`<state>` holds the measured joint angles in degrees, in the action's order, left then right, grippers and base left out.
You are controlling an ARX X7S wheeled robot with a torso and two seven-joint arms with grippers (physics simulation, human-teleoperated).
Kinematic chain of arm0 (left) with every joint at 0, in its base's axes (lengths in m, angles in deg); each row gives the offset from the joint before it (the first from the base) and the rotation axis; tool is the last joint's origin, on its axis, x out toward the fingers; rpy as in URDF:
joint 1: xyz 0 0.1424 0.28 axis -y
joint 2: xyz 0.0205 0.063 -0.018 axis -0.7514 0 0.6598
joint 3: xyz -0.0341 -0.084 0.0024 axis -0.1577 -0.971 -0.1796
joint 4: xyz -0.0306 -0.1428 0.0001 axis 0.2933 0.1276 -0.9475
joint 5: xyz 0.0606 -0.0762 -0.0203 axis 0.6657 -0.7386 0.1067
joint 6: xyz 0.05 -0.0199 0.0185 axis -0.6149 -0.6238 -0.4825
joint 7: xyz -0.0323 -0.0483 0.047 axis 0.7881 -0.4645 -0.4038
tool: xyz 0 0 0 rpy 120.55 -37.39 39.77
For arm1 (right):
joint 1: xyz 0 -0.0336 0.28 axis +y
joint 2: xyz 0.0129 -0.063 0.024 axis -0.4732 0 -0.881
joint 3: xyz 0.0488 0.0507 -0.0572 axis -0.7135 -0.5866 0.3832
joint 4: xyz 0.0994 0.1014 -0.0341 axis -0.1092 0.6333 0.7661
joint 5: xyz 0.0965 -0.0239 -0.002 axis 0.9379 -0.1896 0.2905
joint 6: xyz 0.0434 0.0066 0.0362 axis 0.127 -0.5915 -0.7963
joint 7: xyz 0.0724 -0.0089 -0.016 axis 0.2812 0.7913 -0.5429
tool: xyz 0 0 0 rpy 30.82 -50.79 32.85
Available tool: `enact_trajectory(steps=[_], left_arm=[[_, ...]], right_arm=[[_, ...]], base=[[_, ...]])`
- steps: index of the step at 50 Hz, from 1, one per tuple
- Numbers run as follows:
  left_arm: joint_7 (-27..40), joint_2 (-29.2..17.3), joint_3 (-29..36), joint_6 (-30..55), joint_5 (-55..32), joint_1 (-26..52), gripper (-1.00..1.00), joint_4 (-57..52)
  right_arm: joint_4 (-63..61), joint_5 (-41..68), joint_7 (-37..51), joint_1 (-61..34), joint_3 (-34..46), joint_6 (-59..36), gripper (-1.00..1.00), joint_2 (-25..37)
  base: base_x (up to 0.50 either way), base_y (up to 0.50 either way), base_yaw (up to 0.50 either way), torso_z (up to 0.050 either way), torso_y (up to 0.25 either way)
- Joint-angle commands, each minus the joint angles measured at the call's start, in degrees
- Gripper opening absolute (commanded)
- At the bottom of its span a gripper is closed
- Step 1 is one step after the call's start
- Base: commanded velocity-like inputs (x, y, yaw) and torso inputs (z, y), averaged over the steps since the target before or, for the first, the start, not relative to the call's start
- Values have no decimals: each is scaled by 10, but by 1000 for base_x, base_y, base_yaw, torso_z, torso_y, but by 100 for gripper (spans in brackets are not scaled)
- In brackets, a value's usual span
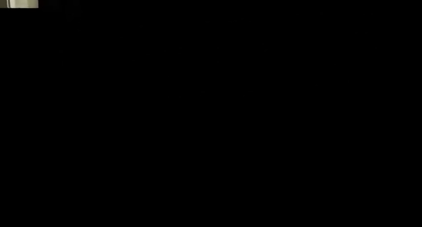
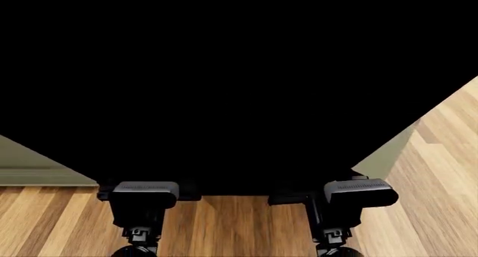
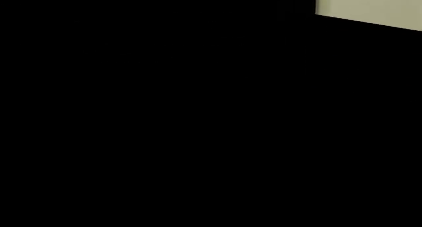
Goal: Close the dishwasher door
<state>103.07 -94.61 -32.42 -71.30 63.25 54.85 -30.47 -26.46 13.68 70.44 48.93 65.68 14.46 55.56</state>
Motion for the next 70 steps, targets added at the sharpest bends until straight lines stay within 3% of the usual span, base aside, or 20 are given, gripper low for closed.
enact_trajectory(steps=[1, 70], left_arm=[[-8, 3, 5, 8, -4, 19, 100, 8], [-24, 25, 11, 63, -38, 110, 100, 59]], right_arm=[[7, 1, -2, -24, -4, -5, 100, 1], [76, 18, -11, -134, 1, -54, 100, -29]], base=[[0, 0, 0, 0, 0], [0, 0, 0, 0, 0]])
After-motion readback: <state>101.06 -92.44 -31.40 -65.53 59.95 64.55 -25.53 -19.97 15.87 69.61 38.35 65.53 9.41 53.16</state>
